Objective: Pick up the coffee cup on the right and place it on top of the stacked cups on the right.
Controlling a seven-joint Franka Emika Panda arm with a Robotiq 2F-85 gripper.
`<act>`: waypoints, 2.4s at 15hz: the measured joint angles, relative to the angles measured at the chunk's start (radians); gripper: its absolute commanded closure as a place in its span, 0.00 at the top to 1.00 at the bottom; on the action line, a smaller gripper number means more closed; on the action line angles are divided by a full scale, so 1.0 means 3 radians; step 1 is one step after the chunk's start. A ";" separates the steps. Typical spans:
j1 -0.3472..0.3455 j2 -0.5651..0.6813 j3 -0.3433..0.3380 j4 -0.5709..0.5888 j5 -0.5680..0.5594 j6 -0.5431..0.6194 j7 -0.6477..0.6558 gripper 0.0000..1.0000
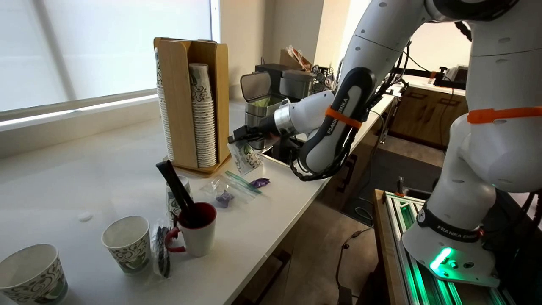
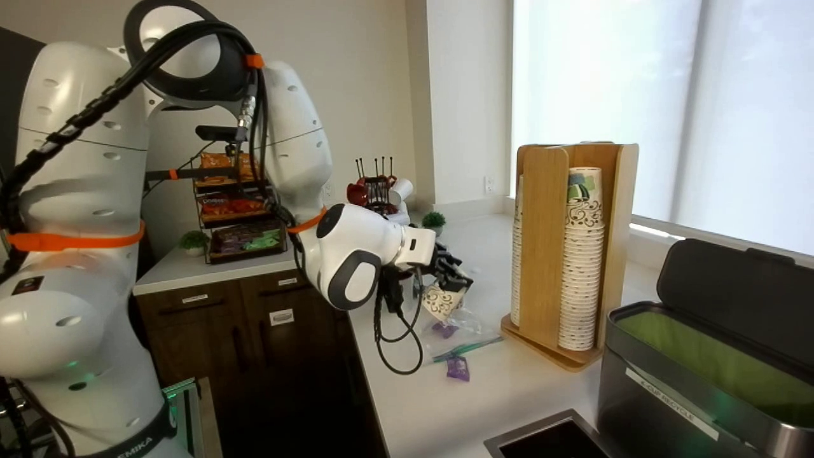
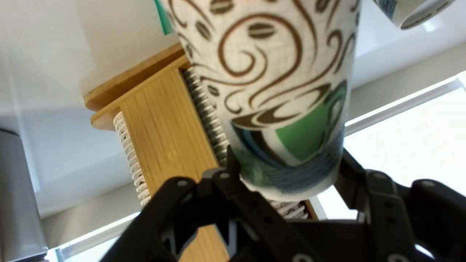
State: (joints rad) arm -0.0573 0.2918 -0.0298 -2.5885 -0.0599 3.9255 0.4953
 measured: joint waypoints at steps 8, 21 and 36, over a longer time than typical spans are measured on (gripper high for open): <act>-0.0099 -0.0029 0.0092 -0.0005 0.0015 -0.0011 -0.0013 0.38; -0.0001 -0.0908 0.0224 0.0086 0.0593 0.1023 -0.0176 0.38; 0.0065 -0.0883 0.0157 0.1192 0.1126 0.0964 -0.0606 0.38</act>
State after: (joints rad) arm -0.0379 0.0268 0.0174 -2.2309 0.2780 4.2146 0.3136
